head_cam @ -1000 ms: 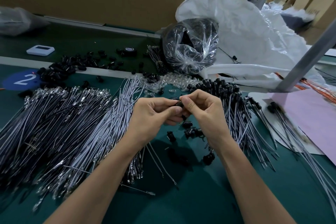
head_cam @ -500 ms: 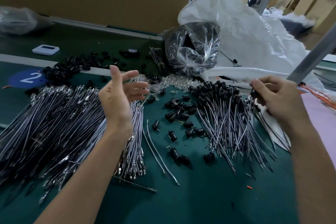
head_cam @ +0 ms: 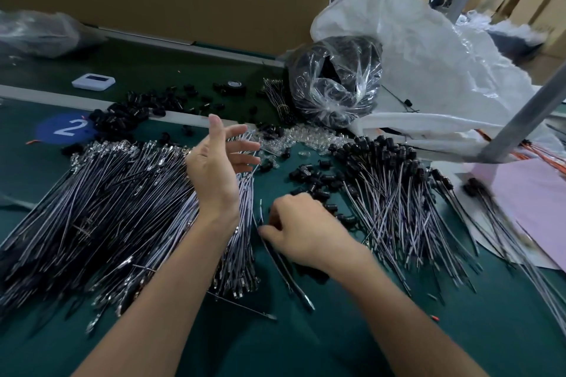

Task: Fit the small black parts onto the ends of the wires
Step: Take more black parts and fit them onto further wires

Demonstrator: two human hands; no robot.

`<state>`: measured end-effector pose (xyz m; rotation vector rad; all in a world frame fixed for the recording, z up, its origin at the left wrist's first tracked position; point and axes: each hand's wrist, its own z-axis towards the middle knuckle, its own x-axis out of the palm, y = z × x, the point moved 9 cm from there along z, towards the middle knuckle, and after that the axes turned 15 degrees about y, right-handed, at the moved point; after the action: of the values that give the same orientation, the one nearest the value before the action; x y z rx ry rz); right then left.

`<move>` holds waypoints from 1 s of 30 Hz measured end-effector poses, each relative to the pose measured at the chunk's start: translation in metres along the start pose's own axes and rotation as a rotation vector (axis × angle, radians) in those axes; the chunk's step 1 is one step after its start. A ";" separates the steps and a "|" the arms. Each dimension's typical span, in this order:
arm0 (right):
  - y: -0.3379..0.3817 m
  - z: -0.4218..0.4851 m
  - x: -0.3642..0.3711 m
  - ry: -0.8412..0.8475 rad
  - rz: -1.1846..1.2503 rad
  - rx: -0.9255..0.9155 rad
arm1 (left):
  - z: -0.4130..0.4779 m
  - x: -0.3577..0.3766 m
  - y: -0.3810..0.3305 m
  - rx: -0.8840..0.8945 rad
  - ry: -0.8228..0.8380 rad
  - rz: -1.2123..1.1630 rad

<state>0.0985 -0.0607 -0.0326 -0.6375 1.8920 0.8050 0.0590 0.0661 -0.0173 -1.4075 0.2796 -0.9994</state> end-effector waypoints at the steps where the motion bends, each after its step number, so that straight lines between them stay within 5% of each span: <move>1: 0.003 0.001 0.003 -0.002 -0.038 0.010 | 0.000 0.001 0.001 -0.006 0.007 0.011; 10: 0.002 -0.002 0.003 -0.063 0.093 -0.038 | 0.001 0.006 0.006 -0.025 0.051 0.051; 22: -0.040 -0.011 -0.024 -0.347 0.944 -0.248 | 0.005 0.001 -0.004 0.020 0.012 0.280; 25: -0.052 -0.016 -0.031 -0.405 1.051 -0.254 | 0.014 -0.008 -0.032 0.059 0.031 0.523; 30: -0.070 -0.027 -0.042 -0.560 1.207 -0.263 | 0.028 -0.053 -0.079 -0.102 0.011 1.351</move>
<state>0.1505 -0.1227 -0.0039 0.6636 1.5119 1.7650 0.0151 0.1348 0.0393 -0.9475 1.1073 0.1352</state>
